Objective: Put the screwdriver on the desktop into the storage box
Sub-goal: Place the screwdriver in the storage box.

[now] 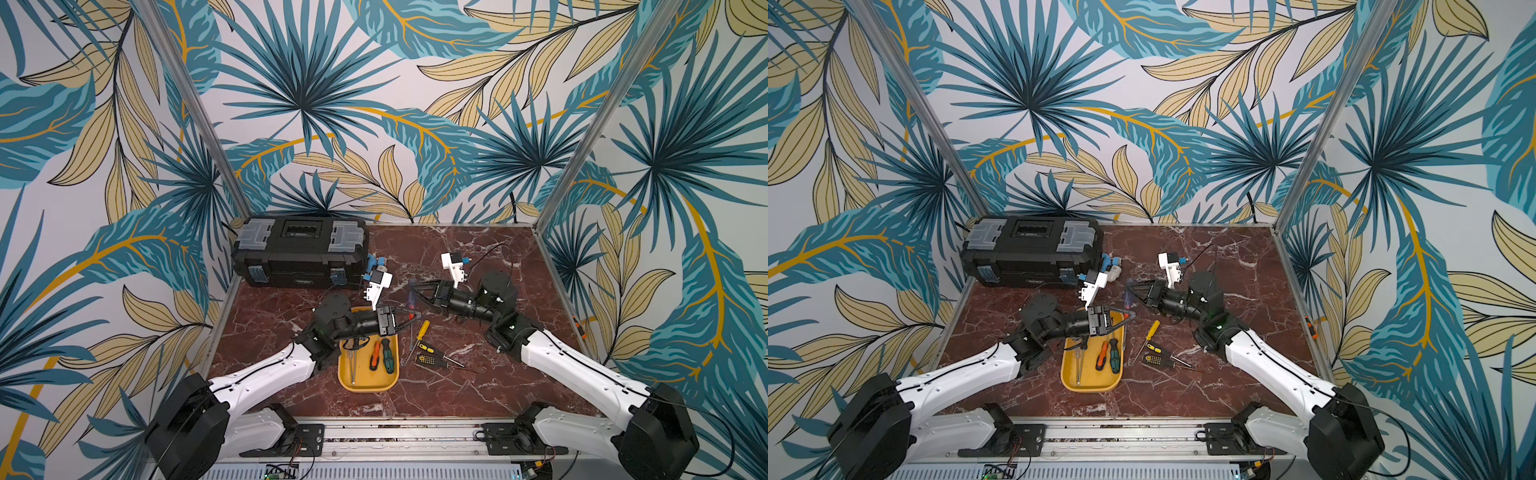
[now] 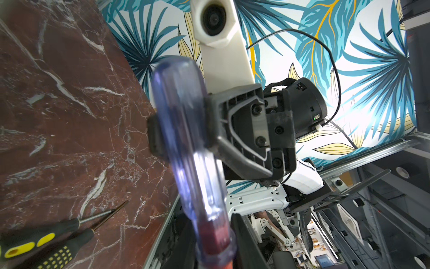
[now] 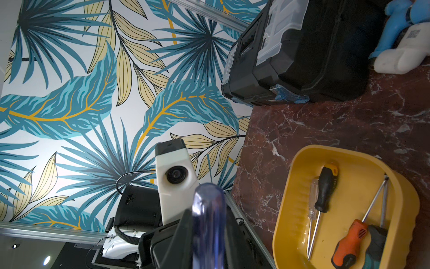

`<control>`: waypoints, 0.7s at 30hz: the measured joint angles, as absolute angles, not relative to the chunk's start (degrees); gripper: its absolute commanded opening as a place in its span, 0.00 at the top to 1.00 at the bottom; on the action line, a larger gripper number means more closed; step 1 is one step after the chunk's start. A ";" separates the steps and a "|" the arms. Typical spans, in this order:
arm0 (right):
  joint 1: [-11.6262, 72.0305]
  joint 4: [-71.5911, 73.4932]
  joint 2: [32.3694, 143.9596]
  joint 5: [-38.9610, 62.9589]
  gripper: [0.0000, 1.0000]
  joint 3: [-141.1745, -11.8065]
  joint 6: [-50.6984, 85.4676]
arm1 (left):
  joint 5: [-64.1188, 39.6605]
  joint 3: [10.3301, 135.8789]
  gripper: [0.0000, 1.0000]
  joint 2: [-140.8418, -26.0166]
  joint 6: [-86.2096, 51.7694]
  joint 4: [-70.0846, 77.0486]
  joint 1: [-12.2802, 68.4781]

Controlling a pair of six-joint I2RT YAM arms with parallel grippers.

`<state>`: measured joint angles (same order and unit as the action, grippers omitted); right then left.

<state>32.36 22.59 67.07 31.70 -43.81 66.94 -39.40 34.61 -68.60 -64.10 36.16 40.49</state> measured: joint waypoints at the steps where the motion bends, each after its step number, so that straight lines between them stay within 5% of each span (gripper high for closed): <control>1: 32.36 22.74 67.07 31.64 1.00 -43.72 67.11 | -39.38 34.61 0.91 -68.60 -64.31 36.14 40.51; 4: 32.47 22.79 67.07 31.33 0.95 -43.62 67.13 | -38.76 34.61 1.00 -68.60 -64.10 35.62 40.51; 9: 33.06 11.40 65.45 27.35 0.32 -45.39 62.33 | -34.50 35.11 1.00 -67.79 -60.90 26.30 40.88; 11: 33.76 2.00 64.16 23.09 0.31 -48.49 57.56 | -30.83 36.07 1.00 -67.42 -59.20 19.42 40.77; 17: 38.98 -17.89 60.12 11.25 0.52 -54.11 45.21 | -18.52 39.99 1.00 -64.38 -55.42 0.60 40.64; 21: 47.75 -23.70 60.23 6.39 0.53 -54.11 40.82 | -15.31 40.29 1.00 -63.05 -55.27 -3.44 40.64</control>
